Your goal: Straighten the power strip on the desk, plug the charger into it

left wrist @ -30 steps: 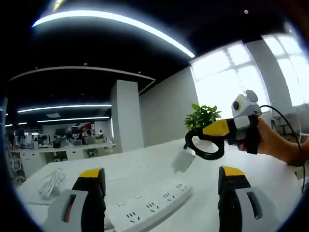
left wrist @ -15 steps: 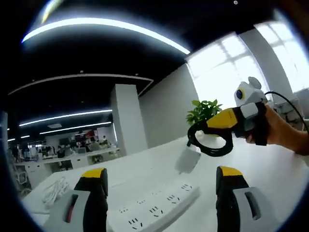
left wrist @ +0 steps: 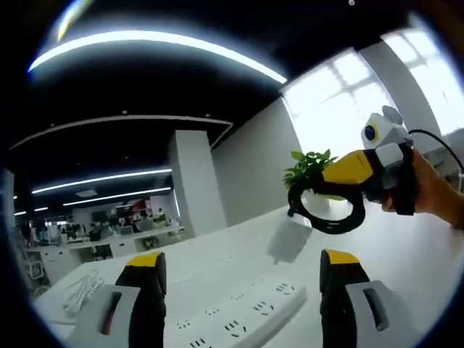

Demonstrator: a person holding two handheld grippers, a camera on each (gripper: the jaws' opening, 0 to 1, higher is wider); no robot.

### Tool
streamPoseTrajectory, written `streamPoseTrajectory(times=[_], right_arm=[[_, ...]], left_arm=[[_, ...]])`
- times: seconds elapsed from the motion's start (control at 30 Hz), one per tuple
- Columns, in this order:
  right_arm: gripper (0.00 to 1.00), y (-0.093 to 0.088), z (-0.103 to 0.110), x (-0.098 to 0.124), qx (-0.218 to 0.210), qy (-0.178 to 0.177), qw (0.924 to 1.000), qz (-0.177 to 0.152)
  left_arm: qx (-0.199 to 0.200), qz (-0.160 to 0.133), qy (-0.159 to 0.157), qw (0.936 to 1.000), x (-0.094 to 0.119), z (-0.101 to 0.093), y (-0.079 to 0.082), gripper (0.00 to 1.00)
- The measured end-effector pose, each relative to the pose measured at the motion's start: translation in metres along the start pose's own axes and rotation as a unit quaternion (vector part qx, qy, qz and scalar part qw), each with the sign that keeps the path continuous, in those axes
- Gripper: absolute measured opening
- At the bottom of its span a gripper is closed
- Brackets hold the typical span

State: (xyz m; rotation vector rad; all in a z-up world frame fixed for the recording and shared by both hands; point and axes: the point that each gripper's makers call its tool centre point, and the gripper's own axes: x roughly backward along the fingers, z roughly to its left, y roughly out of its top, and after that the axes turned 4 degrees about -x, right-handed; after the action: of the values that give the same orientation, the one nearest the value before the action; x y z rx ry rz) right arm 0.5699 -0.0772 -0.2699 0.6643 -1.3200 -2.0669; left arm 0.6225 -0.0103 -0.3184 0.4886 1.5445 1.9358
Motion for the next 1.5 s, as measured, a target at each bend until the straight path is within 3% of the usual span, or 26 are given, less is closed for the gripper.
streamPoseTrajectory(times=[0.23,0.67,0.97,1.17,1.4,1.5], right_arm=[[0.08,0.004,0.003,-0.001,0.002,0.006,1.0,-0.001],[0.08,0.004,0.012,-0.001,0.01,0.018,0.9998,0.002],[0.08,-0.001,0.012,-0.002,0.007,0.018,0.9998,0.01],[0.08,-0.005,0.011,-0.002,0.005,0.016,0.9998,0.014],[0.08,-0.007,0.012,-0.002,0.003,0.014,0.9998,0.013],[0.08,-0.007,0.008,-0.003,0.002,0.01,0.9999,0.012]], left_arm=[[-0.006,-0.012,-0.008,0.9999,-0.006,-0.011,0.006,0.88],[-0.055,-0.03,-0.024,0.9977,-0.017,-0.032,0.014,0.8],[-0.093,-0.035,-0.032,0.9945,-0.025,-0.041,0.016,0.59],[-0.11,-0.034,-0.043,0.9924,-0.025,-0.048,0.015,0.53],[-0.145,-0.027,-0.054,0.9876,-0.026,-0.055,0.011,0.3],[-0.152,-0.02,-0.06,0.9863,-0.03,-0.057,0.008,0.29]])
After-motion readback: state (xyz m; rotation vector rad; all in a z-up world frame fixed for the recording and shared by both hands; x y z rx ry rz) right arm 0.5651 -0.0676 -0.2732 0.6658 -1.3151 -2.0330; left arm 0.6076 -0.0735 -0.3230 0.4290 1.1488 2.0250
